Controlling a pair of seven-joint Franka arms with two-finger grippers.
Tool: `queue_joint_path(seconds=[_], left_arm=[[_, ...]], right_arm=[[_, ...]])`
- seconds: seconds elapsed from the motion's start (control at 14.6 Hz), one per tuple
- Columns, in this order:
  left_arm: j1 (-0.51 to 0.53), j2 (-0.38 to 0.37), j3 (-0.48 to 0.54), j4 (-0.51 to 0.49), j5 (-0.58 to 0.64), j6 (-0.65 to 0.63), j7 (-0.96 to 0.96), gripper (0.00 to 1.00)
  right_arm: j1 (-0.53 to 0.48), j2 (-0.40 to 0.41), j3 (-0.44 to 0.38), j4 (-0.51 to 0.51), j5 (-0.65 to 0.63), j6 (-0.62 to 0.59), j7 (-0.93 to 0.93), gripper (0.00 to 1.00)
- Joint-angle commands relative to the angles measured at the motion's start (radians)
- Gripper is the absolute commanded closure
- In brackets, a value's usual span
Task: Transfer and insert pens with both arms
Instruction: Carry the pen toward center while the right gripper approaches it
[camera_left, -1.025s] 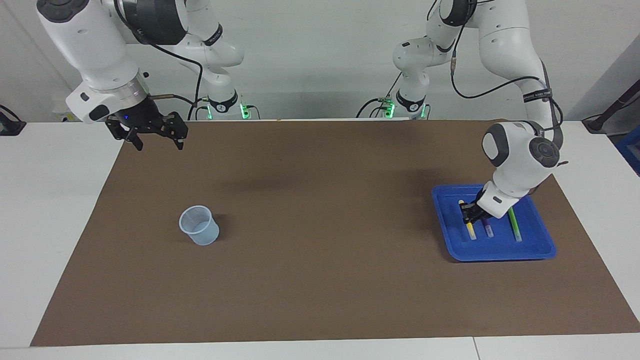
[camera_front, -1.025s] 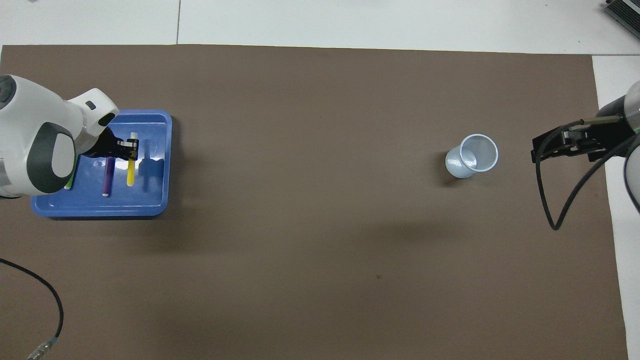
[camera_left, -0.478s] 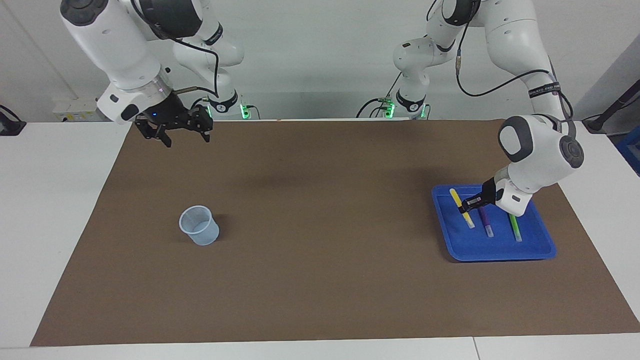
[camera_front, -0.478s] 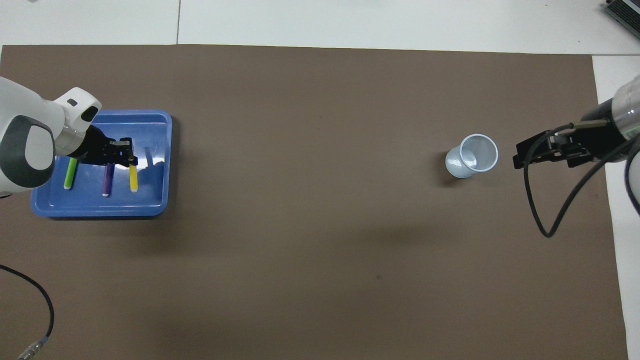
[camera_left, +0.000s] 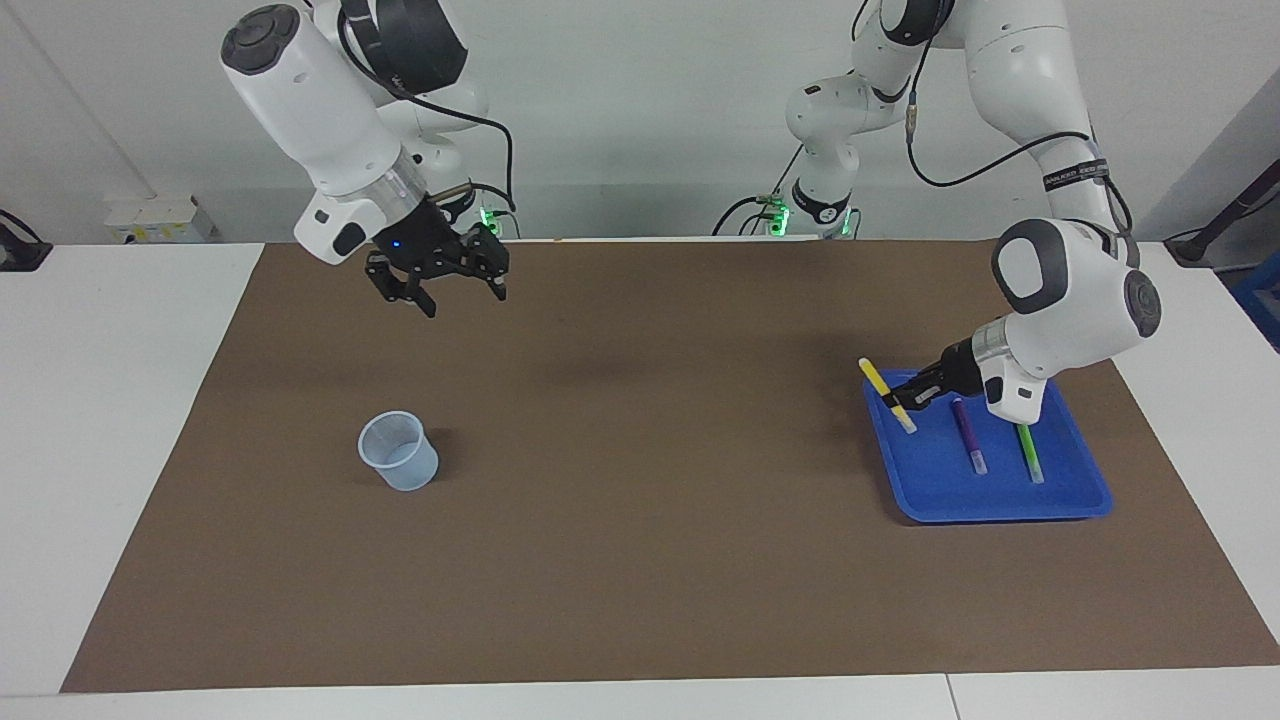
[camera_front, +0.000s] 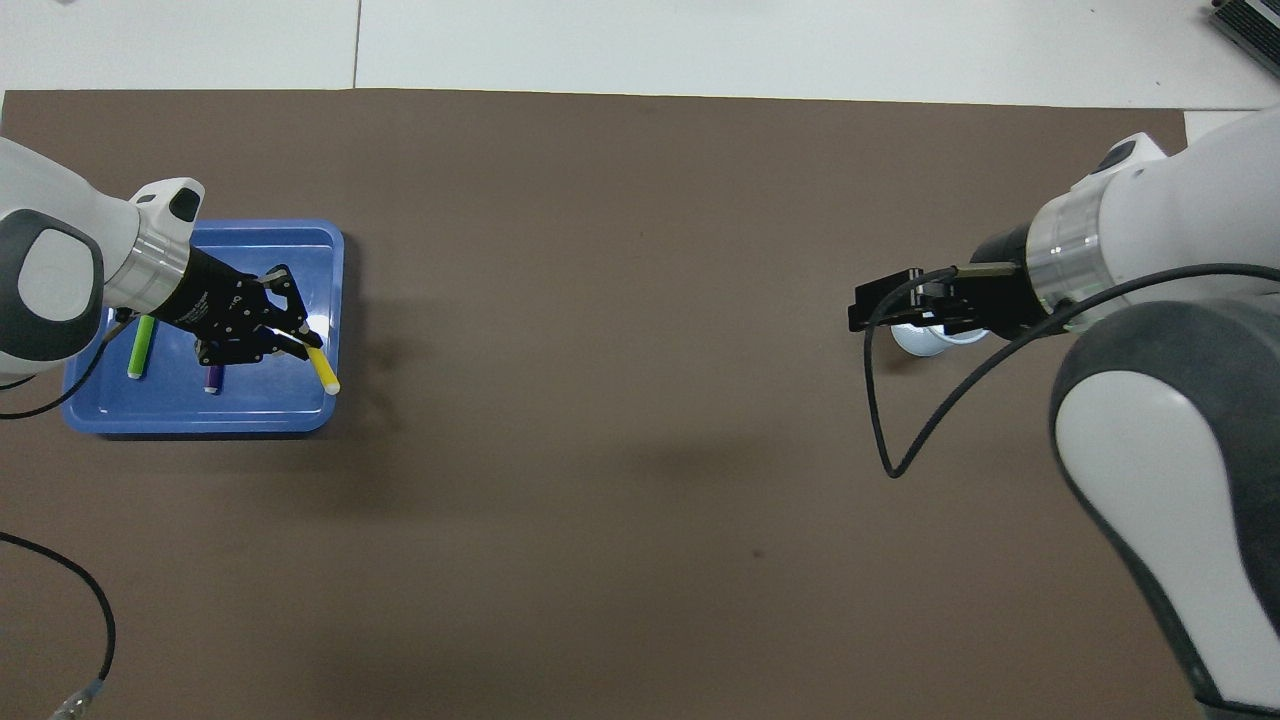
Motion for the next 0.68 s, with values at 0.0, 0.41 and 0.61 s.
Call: queue_joint_path(seconds=[0.0,0.41,0.61], left_arm=[[-0.032,-0.033,0.008,-0.014,-0.06,-0.044,-0.159,1.0],[-0.107,-0.053,0.008,-0.018,-0.216,-0.054,-0.511,1.0],[-0.127,-0.056,0.008,-0.02,-0.276,-0.052,-0.606,1.0]], right_arm=[[0.07,-0.03,0.002,-0.064,0.028,0.117,0.186,0.0],[0.116,0.037,0.002,-0.091,0.241,0.311,0.3,0.0],[0.187,0.091,0.003,-0.084,0.264,0.406,0.292,0.0]])
